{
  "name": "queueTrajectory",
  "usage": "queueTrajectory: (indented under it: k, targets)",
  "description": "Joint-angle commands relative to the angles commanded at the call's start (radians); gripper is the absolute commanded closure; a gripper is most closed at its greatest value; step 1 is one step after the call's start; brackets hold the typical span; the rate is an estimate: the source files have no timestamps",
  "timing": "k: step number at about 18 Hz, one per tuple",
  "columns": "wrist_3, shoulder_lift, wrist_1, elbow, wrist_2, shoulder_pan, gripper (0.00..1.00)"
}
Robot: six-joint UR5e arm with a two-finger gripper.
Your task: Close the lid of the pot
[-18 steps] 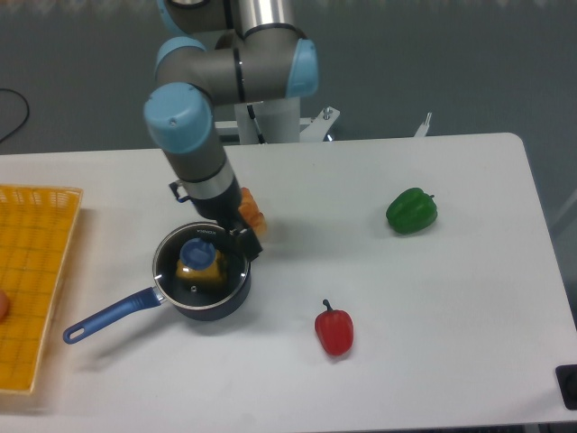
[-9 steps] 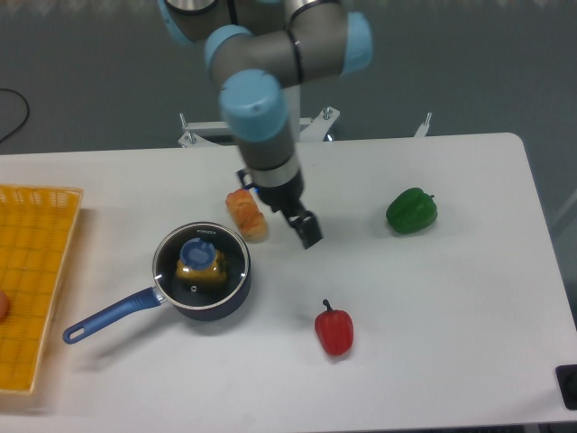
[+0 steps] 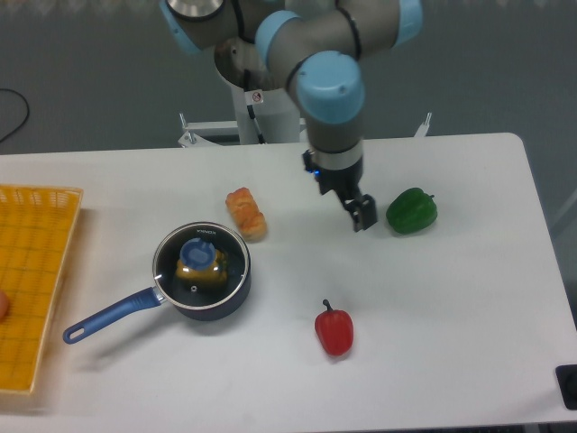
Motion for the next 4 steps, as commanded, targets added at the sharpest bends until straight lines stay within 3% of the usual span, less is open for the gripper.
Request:
queueTrajectory:
  k: [4]
  targets:
    - [0.005, -0.006, 0.005, 0.003, -0.012, 0.018, 0.0]
